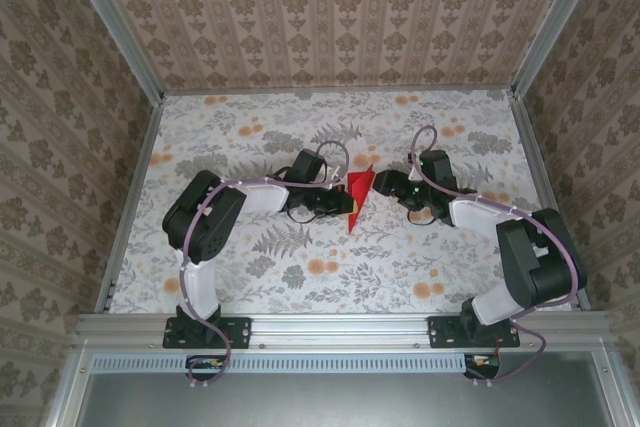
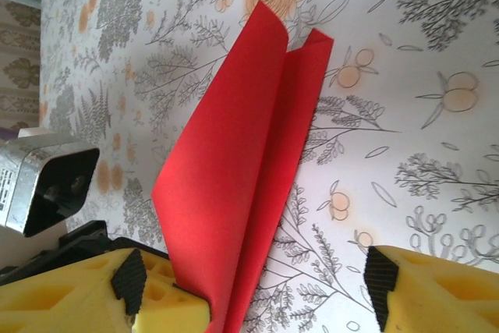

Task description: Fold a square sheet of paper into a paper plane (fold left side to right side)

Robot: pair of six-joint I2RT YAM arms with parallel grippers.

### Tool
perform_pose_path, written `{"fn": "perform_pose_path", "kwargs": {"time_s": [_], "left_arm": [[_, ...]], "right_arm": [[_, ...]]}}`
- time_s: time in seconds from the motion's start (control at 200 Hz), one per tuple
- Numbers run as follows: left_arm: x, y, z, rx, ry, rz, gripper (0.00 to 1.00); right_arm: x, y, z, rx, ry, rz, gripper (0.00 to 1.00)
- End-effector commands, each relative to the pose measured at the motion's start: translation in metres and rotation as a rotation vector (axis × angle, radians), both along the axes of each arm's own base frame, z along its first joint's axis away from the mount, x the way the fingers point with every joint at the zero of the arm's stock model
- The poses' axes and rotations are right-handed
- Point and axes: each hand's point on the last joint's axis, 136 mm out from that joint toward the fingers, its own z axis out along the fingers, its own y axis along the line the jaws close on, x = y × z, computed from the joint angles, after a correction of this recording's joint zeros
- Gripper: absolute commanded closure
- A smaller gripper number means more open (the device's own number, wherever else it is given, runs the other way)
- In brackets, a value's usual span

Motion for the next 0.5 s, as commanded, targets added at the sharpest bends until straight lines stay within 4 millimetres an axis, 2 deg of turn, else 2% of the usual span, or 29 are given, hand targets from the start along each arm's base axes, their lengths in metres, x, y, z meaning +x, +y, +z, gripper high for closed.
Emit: {"fn": "perform_pose_path", "kwargs": {"time_s": [0.0, 0.08, 0.3, 0.495], "left_arm": [[0.001, 0.003, -0.006, 0.003, 0.013, 0.020, 1.00], [0.002, 0.003, -0.006, 0.004, 0.015, 0.022, 1.00], [0.002, 0.003, -0.007, 0.005, 0.018, 0.027, 1.00], [0.001, 0.004, -0.008, 0.007, 0.020, 0.028, 1.00]], "right_arm": [[0.000, 0.011, -0.005, 0.069, 0.010, 0.030, 0.27], [0.000, 0.017, -0.009, 0.087, 0.022, 0.043, 0.30], [-0.002, 0.030, -0.019, 0.091, 0.048, 0.068, 0.32], [0.009, 0.039, -0.021, 0.106, 0.052, 0.071, 0.38]]}}
